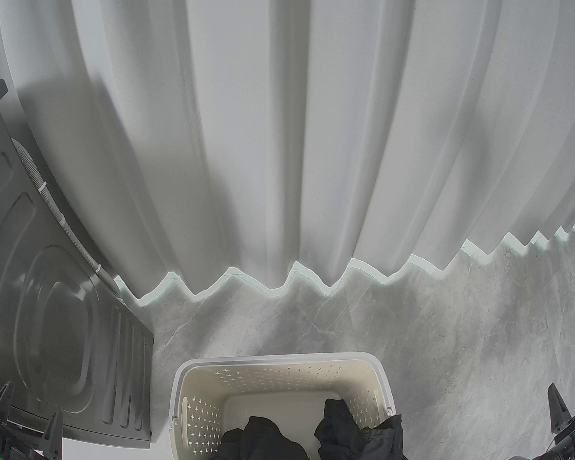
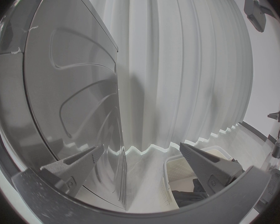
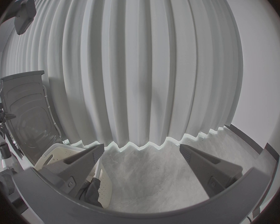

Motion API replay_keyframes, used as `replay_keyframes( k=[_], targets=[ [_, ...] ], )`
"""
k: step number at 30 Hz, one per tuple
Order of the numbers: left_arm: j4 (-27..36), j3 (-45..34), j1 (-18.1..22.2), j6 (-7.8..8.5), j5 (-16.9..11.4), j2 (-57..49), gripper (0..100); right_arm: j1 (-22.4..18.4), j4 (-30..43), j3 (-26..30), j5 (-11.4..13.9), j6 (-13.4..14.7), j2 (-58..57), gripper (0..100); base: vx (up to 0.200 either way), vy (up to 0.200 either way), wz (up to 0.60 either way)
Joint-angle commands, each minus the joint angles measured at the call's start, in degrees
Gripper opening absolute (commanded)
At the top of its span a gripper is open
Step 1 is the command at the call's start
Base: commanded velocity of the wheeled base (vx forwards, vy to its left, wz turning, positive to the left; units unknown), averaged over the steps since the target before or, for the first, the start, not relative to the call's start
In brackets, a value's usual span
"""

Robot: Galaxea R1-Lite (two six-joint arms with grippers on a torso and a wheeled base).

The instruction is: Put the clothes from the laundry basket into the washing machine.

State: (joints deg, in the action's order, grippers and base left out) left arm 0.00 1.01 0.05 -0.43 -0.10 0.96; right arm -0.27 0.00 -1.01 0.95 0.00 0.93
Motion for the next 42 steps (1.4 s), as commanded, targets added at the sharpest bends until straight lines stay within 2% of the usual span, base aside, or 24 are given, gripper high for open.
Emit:
replay_keyframes(
  k=[1,6,9,42],
  targets=[
    [0.0,-1.0,0.0,-0.1,0.0,-1.0,100,0.0,0.0,1.0,0.0,0.0,-0.9,100,0.0,0.0,0.0],
    [0.0,-1.0,0.0,-0.1,0.0,-1.0,100,0.0,0.0,1.0,0.0,0.0,-0.9,100,0.0,0.0,0.0],
    [-0.1,-1.0,0.0,-0.63,0.0,-1.0,100,0.0,0.0,1.0,0.0,0.0,-0.9,100,-0.2,0.0,0.0],
    [-0.1,-1.0,0.0,-0.28,-0.3,-1.0,100,0.0,0.0,1.0,0.0,0.0,-0.9,100,-0.2,0.0,0.0]
  ],
)
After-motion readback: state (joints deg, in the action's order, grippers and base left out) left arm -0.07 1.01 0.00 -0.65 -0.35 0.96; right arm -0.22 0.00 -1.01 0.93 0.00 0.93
